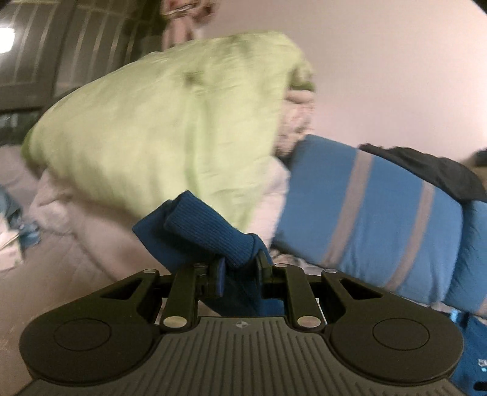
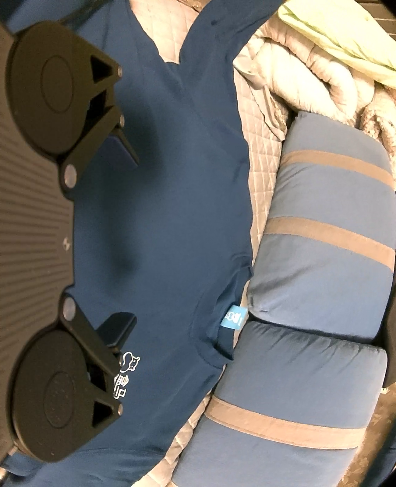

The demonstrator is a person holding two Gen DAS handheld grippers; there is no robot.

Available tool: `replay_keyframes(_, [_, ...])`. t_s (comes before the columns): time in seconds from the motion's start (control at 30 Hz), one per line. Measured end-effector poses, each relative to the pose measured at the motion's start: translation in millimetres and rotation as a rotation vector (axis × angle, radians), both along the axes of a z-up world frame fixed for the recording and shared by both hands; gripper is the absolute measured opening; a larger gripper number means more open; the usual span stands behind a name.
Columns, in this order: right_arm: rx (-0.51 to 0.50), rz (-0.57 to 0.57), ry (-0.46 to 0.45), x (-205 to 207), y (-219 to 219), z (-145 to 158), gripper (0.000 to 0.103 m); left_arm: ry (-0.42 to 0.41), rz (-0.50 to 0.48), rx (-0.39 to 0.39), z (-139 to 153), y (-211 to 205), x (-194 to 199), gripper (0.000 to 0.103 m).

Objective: Fold clothes
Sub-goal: 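Hold the sleeve cuff in the left gripper, stretching the sleeve straight, then lay the sleeve across the chest and open the left gripper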

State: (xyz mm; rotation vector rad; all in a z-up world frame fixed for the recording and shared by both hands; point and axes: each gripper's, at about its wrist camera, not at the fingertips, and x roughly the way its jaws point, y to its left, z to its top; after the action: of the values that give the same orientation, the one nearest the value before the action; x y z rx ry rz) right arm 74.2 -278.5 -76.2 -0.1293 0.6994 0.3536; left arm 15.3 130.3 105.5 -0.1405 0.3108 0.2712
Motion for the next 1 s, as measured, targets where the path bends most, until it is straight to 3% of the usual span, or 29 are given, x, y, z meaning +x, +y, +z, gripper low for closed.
replay_keyframes(0.4, [-0.018, 0.016, 0.008, -0.4, 2.3, -1.9, 0.103, 0.030, -0.197, 0.095, 13.8, -89.4, 43.8, 0.019])
replay_keyframes(1.0, [-0.030, 0.021, 0.022, 0.7, 6.1, -4.2, 0.103, 0.062, -0.425, 0.209, 12.0, -206.3, 80.9, 0.019])
